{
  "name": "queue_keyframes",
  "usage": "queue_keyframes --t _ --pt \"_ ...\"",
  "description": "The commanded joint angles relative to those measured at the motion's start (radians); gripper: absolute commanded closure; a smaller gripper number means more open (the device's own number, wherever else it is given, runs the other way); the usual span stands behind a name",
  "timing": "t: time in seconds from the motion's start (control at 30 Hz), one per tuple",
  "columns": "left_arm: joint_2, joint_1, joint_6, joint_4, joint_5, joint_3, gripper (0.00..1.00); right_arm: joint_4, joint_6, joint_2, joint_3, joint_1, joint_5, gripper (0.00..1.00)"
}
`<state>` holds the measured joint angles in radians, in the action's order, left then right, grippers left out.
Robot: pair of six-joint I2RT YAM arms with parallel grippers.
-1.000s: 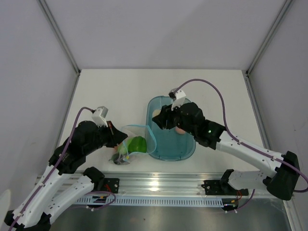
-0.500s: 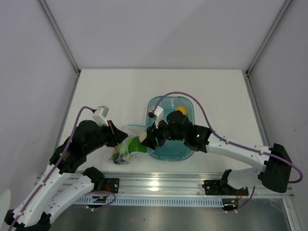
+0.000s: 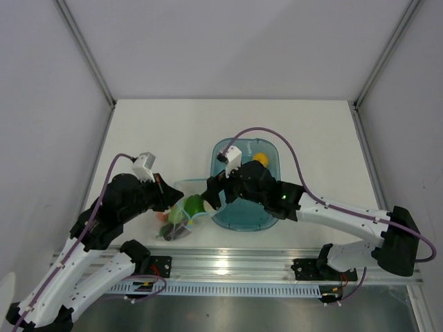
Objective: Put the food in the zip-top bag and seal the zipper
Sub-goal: Place the fake food in the zipper food storage bag, then pick up the fake food from the bin.
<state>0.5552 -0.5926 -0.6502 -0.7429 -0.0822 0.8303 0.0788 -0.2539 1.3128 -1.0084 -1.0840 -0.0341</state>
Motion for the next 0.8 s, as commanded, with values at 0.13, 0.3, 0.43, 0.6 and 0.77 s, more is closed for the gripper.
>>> queue_keyframes --t 0.13,0.3,0.43,0.6,0.77 --pt "-0.014 0.002 0.003 0.043 -0.014 0.000 0.99 0.064 -0.183 -0.119 -0.013 0.116 -0.331 0.09" --pt "-0.014 0.002 0.003 0.045 -0.021 -0.003 0.99 0.151 -0.321 -0.113 0.027 0.266 -0.297 0.17" --pt "-0.015 0.004 0.003 0.046 -0.024 -0.008 0.99 0.216 -0.341 -0.054 0.028 0.314 -0.375 0.24" --pt "-0.018 0.004 0.004 0.046 -0.021 -0.011 0.99 0.279 -0.349 0.075 0.008 0.337 -0.389 0.25" --pt "-0.021 0.004 0.003 0.048 -0.022 -0.017 0.99 0.347 -0.364 0.204 -0.053 0.338 -0.405 0.25"
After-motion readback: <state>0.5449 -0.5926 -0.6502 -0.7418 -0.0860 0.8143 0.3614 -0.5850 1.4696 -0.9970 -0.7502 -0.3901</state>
